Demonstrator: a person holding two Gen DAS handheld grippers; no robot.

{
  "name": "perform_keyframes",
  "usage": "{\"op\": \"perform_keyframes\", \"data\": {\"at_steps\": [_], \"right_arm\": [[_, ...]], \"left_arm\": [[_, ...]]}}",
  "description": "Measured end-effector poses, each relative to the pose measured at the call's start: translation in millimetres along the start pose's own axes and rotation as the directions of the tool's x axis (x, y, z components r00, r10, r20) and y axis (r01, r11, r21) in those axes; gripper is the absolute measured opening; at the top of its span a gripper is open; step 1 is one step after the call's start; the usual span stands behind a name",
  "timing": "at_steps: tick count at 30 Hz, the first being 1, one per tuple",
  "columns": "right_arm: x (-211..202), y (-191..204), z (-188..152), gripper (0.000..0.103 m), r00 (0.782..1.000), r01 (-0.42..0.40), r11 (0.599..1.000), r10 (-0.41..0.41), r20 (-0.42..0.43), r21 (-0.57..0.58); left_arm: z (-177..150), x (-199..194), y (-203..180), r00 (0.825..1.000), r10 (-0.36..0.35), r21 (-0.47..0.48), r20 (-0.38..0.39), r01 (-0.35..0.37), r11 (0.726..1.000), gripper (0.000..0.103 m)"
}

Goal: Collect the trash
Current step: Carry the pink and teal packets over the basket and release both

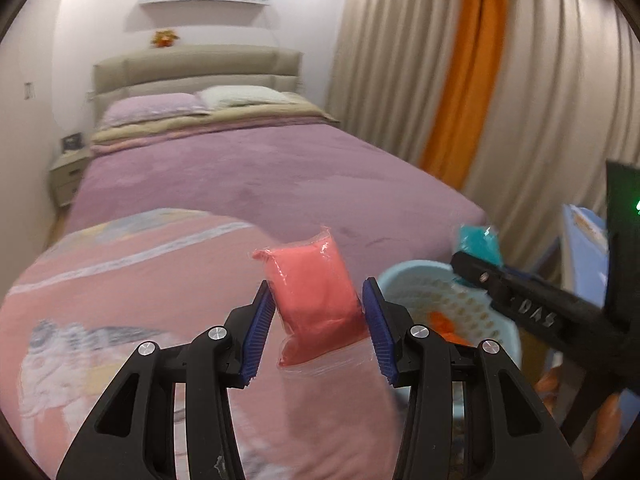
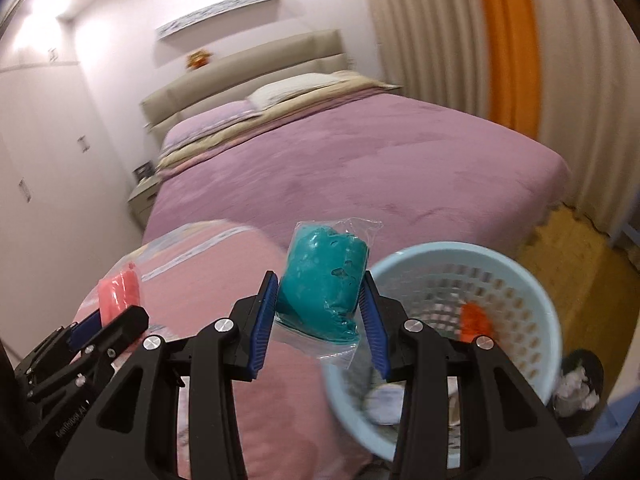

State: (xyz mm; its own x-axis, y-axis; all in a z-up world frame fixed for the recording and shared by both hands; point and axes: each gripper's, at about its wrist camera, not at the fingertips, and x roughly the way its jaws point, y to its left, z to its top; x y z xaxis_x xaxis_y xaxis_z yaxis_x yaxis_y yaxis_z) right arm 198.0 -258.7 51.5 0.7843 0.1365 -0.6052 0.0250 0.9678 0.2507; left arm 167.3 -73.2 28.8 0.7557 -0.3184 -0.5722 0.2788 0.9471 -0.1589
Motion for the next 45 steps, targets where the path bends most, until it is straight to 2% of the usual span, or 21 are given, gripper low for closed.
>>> {"op": "perform_keyframes", "data": {"at_steps": [8, 14, 17, 19, 21, 22, 23, 25, 26, 28, 33, 35, 40, 45], "right_arm": [[1, -72, -1, 0.038, 0.994, 0.112, 0.988, -0.110, -0.019, 0.111], [6, -115, -10, 0.038, 0.988, 0.150, 0.974, -0.140, -0.067, 0.172], [12, -129, -14, 0.038, 0.985, 0.161, 0.970, -0.146, -0.090, 0.184], [16, -135, -17, 0.038, 0.983, 0.167, 0.967, -0.150, -0.103, 0.190], [20, -138, -19, 0.039, 0.982, 0.171, 0.965, -0.151, -0.115, 0.199], [22, -141, -20, 0.039, 0.981, 0.171, 0.964, -0.149, -0.122, 0.205], [23, -144, -22, 0.039, 0.981, 0.171, 0.963, -0.146, -0.129, 0.209], [25, -148, -24, 0.042, 0.980, 0.172, 0.961, -0.144, -0.139, 0.217], [26, -150, -26, 0.050, 0.979, 0.177, 0.959, -0.148, -0.142, 0.222], [24, -150, -28, 0.057, 0.978, 0.185, 0.956, -0.157, -0.139, 0.226], [16, -143, -30, 0.057, 0.982, 0.169, 0.964, -0.147, -0.116, 0.207], [12, -138, -31, 0.057, 0.984, 0.165, 0.968, -0.147, -0.102, 0.190], [-1, -112, -33, 0.057, 0.988, 0.146, 0.981, -0.139, -0.063, 0.127], [-14, -75, -40, 0.057, 0.992, 0.126, 0.991, -0.124, -0.030, 0.053]], "left_arm": [[-1, 47, -55, 0.988, -0.126, 0.045, -0.093, 0.130, 0.990, 0.044], [-9, 87, -66, 0.970, -0.165, 0.057, -0.177, 0.177, 0.982, 0.044], [-18, 103, -72, 0.952, -0.200, 0.045, -0.230, 0.216, 0.975, 0.044], [-21, 107, -72, 0.947, -0.210, 0.044, -0.243, 0.227, 0.973, 0.044], [-25, 109, -75, 0.946, -0.212, 0.056, -0.245, 0.232, 0.971, 0.048], [-26, 109, -77, 0.946, -0.213, 0.058, -0.246, 0.234, 0.971, 0.058], [-27, 109, -77, 0.947, -0.212, 0.059, -0.241, 0.232, 0.971, 0.068], [-27, 104, -76, 0.953, -0.206, 0.061, -0.223, 0.224, 0.973, 0.076], [-28, 103, -75, 0.952, -0.211, 0.062, -0.221, 0.229, 0.971, 0.076], [-28, 98, -72, 0.951, -0.219, 0.060, -0.220, 0.237, 0.970, 0.076], [-27, 80, -65, 0.963, -0.201, 0.071, -0.181, 0.217, 0.974, 0.077], [-26, 70, -65, 0.971, -0.185, 0.081, -0.153, 0.199, 0.977, 0.081], [-28, 36, -47, 0.989, -0.127, 0.096, -0.075, 0.134, 0.986, 0.083], [-36, 3, -23, 0.999, -0.051, 0.073, -0.004, 0.051, 0.996, 0.086]]}}
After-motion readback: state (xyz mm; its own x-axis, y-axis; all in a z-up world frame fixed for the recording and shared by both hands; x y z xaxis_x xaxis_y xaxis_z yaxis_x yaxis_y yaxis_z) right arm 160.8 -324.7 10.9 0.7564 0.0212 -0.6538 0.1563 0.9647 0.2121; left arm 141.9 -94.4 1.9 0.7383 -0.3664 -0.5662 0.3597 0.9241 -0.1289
